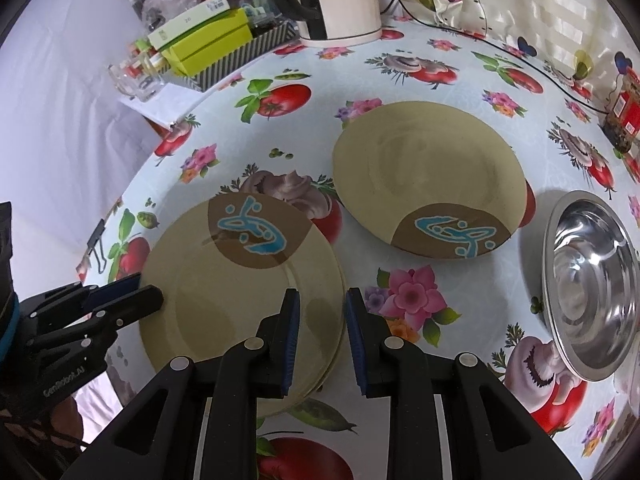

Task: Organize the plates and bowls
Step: 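Carry the held plate over another beige plate and lower it on top, then open the right tool and pull it back from the stacked plates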

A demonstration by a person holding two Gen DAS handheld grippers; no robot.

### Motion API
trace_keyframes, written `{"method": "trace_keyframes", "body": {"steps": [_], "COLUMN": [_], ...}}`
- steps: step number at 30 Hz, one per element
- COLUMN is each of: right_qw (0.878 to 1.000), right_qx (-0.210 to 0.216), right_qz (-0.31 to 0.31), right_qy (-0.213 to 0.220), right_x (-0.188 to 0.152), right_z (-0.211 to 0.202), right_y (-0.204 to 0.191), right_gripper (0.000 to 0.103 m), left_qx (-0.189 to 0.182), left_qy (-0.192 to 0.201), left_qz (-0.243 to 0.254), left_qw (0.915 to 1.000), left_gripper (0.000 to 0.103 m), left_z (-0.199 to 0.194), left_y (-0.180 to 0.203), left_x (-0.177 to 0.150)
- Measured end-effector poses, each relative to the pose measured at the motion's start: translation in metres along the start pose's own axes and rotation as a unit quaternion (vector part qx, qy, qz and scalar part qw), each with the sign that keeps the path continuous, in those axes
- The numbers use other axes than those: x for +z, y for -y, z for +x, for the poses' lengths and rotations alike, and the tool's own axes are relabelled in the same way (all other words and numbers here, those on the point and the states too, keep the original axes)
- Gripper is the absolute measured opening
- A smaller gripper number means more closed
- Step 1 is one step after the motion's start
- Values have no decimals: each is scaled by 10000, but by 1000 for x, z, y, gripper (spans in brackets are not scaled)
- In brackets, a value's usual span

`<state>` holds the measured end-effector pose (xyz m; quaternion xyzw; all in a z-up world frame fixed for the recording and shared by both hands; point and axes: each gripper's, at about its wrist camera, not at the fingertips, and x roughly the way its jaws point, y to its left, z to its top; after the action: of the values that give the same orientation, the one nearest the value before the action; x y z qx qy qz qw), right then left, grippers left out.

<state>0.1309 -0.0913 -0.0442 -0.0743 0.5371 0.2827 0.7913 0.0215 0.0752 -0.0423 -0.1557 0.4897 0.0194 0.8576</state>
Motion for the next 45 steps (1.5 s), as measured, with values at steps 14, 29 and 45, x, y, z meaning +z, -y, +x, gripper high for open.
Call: {"method": "trace_keyframes", "body": {"steps": [14, 29, 45], "right_qw": [9980, 9946, 9906], "right_qx": [284, 360, 389], "right_qz": [227, 616, 804], "right_qy": [514, 750, 1032], "right_x": [-14, -30, -30], "right_z": [-34, -64, -89], "right_y": [11, 30, 47], "right_gripper": [27, 34, 34], "left_qx": [-57, -306, -493], "left_qy": [174, 308, 369], "left_qz": [60, 245, 375], "left_qw": [9998, 9988, 9974], "left_gripper": [24, 24, 24], "left_z": [-9, -19, -21], "left_y": [5, 31, 55], "left_x": [6, 16, 32]}}
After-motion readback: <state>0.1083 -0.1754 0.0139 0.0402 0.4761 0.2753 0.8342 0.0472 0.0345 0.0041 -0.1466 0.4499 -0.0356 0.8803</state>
